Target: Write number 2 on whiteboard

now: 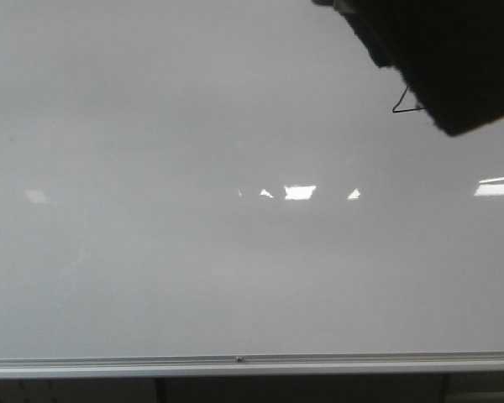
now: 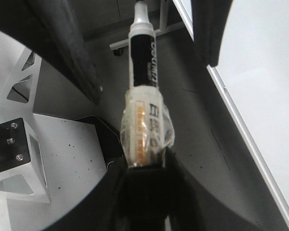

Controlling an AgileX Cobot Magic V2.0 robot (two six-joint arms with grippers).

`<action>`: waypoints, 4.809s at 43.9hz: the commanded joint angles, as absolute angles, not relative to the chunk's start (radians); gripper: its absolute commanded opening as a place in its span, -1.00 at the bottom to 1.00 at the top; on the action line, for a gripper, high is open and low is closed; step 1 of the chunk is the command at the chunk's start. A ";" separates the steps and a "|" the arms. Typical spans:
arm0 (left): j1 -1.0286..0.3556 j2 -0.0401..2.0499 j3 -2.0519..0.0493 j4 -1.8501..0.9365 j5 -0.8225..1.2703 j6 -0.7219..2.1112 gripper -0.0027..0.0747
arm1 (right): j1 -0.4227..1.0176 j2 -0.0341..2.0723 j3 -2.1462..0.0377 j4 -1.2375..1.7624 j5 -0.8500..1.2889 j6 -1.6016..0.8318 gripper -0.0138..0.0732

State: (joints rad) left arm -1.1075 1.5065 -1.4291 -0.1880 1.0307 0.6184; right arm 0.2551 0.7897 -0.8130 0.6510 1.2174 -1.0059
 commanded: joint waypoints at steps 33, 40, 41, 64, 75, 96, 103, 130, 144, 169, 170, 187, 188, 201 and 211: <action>-1.116 1.479 -1.467 -0.233 0.942 0.621 -0.78 | 0.258 0.783 -0.844 0.684 1.151 -1.018 -0.06; -1.114 1.479 -1.467 -0.213 0.967 0.621 -0.78 | 0.258 0.779 -0.845 0.605 1.113 -1.006 0.40; -1.114 1.479 -1.467 -0.203 0.973 0.621 -0.78 | 0.258 0.777 -0.847 0.572 1.107 -0.992 0.43; -0.944 1.458 -1.453 0.430 1.140 -0.099 -0.78 | 0.258 0.688 -0.881 -0.026 1.027 -0.402 0.42; -0.637 1.280 -1.253 0.430 0.949 -0.204 -0.78 | 0.258 0.688 -0.854 -0.023 0.975 -0.398 0.42; -0.071 1.156 -0.811 0.380 0.175 -0.384 -0.78 | 0.258 0.688 -0.829 -0.006 0.921 -0.396 0.42; -0.056 1.243 -0.727 0.371 -0.139 -0.384 -0.78 | 0.258 0.688 -0.829 0.000 0.915 -0.396 0.42; 0.031 1.494 -0.739 0.253 -0.495 -0.281 -0.77 | 0.258 0.688 -0.829 0.019 0.915 -0.396 0.42; 0.031 1.549 -0.739 0.224 -0.561 -0.272 -0.50 | 0.258 0.688 -0.829 0.027 0.915 -0.396 0.42; 0.031 1.261 -0.755 0.362 -0.181 -0.244 0.17 | 0.258 0.688 -0.829 0.042 0.914 -0.396 0.42; 0.031 1.237 -0.762 0.373 -0.137 -0.244 0.17 | 0.258 0.688 -0.829 0.042 0.914 -0.396 0.42; -0.208 0.958 -0.984 0.324 0.717 -0.216 0.16 | 0.258 0.688 -0.838 0.042 0.929 -0.189 0.42; -0.234 0.949 -0.995 0.307 0.745 -0.216 0.16 | 0.258 0.688 -0.840 0.042 0.935 -0.163 0.42; -0.448 0.848 -1.006 0.242 0.921 -0.216 0.16 | 0.258 0.613 -0.849 0.042 0.981 -0.050 0.42; -0.528 0.748 -0.959 0.205 0.919 -0.216 0.15 | 0.258 0.479 -0.847 0.042 0.975 -0.034 0.26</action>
